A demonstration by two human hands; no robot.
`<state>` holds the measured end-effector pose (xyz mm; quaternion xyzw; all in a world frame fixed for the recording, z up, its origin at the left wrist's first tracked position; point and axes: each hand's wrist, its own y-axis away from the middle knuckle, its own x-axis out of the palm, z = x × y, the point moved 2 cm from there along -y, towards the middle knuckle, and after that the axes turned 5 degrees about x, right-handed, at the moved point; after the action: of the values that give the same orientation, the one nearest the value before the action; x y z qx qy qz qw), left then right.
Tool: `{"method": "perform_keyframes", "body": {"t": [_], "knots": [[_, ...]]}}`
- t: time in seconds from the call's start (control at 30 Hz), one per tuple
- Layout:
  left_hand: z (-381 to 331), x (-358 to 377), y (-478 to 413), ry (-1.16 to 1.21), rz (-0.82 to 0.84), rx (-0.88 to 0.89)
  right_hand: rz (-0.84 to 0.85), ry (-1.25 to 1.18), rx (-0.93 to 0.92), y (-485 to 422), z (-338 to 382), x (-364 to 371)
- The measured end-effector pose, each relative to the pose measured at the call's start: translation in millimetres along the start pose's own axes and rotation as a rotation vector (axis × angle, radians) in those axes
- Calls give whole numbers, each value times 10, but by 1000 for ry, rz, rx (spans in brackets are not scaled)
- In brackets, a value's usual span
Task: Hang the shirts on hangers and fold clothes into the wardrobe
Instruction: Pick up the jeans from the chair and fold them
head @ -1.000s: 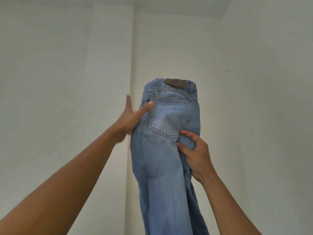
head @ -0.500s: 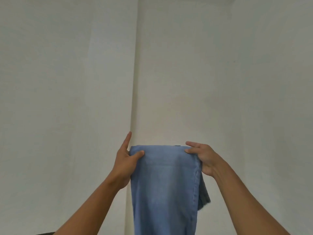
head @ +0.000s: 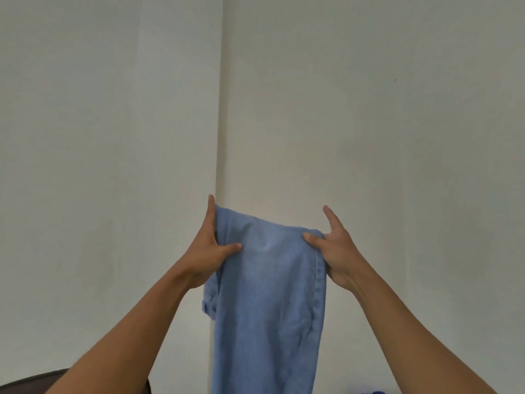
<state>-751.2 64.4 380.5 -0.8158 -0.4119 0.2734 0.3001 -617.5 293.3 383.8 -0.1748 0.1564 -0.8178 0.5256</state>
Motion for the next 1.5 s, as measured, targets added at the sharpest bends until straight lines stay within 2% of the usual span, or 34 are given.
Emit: {"method": "perform_keyframes", "body": {"t": [0.1, 0.17, 0.23, 0.3, 0.33, 0.37, 0.43, 0.5, 0.53, 0.6, 0.63, 0.67, 0.7, 0.8, 0.87, 1.0, 1.13, 1.37, 1.5], "knots": [[-12, -135, -8, -34, -269, -40, 201, -48, 74, -5, -99, 42], [46, -187, 14, 188, -295, -87, 280, 48, 60, -5, -98, 92], [154, -176, 88, 303, -149, -104, 152, 77, -8, -72, -25, 117], [226, -186, 108, 198, -31, -99, 5, 40, -57, -114, 39, 137], [222, -206, 74, 139, -57, -102, -28, 24, -66, -133, 44, 136], [191, -230, 37, 99, -130, -100, -14, 3, -63, -143, 34, 134], [81, -255, -13, 67, -324, -97, 125, 13, -39, -105, -8, 161], [28, -256, -30, 146, -427, -75, 213, 105, -54, -84, -69, 186], [36, -245, -26, 218, -384, -64, 181, 120, -72, -88, -73, 193], [70, -191, 36, 256, -152, -73, 43, 91, -117, -107, -42, 184], [89, -173, 63, 202, -55, -77, -15, 76, -139, -119, -31, 181], [83, -177, 72, 148, -28, -68, -50, 73, -152, -125, -27, 180], [48, -197, 55, 93, -76, -45, -51, 87, -158, -126, -29, 180], [-47, -273, -21, -8, -303, 29, 163, 229, -81, -92, -105, 191], [3, -293, -5, 3, -302, 38, 244, 302, -51, -73, -157, 195], [80, -287, 116, -158, -74, 59, 22, 338, -213, -97, -108, 198], [54, -261, 123, -391, -135, 181, -57, 353, -243, -98, -51, 215], [-62, -278, 76, -466, -170, 172, -117, 481, -346, -18, -40, 201], [-158, -329, 11, -663, -258, 183, -166, 352, -356, -21, -9, 240]]}}
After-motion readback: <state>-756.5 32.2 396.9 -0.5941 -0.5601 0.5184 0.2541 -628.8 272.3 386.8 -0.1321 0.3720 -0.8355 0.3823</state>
